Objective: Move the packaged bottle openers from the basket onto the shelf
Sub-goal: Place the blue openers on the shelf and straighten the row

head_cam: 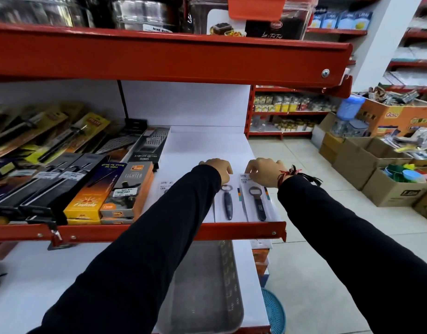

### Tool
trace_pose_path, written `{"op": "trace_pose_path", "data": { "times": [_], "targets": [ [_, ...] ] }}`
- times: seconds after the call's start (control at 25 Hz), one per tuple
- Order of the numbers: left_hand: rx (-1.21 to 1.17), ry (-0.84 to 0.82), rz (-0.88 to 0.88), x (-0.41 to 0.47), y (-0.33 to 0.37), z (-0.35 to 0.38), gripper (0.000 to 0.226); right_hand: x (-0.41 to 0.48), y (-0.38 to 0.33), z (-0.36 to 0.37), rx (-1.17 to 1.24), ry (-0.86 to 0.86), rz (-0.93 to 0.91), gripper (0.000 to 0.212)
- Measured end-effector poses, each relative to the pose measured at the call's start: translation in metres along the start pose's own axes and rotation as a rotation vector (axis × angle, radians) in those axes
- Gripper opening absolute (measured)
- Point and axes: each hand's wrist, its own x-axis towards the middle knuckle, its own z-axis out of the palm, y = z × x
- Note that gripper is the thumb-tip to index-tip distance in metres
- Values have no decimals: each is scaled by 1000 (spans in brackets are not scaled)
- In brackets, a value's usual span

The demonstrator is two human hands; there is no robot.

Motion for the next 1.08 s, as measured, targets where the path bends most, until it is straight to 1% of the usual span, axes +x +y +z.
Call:
{"op": "trace_pose_path", "data": {
  "times": [0.08,0.2,0.4,0.48,0.56,0.68,0.76,0.84,0.92,0.96,1.08],
  "targets": [
    [45,4,-1,0,-3,5,41,-4,-3,-1,-40,27,-11,28],
    [25,1,20,-5,-8,8,38,-13,-7,-3,-87,39,-19,27],
    [11,91,74,-29,-28,-10,37,-22,-16,-17,-27,73,-46,25],
    [60,84,26,-41,-45,-22,39,-24,-28,-22,35,56,-100,23],
    [174,9,-69,-53,-64,-33,44,-26,-44,-23,90,7,-165,23],
    [327,-160,-121,-71,-89,-44,61,-29,-67,-19,99,-113,-240,40],
    [342,-257,-115,-81,-99,-45,72,-31,-82,-17,47,-192,-270,56],
    [350,-319,-109,-87,-105,-42,85,-33,-95,-13,-6,-262,-271,70],
    [393,-335,-93,-91,-108,-36,99,-37,-102,-8,-56,-323,-258,80],
    [404,-327,-85,-92,-108,-34,101,-38,-104,-6,-70,-348,-253,83],
    [350,-312,-77,-94,-110,-33,98,-40,-106,-1,-66,-377,-249,88]
  ]
}}
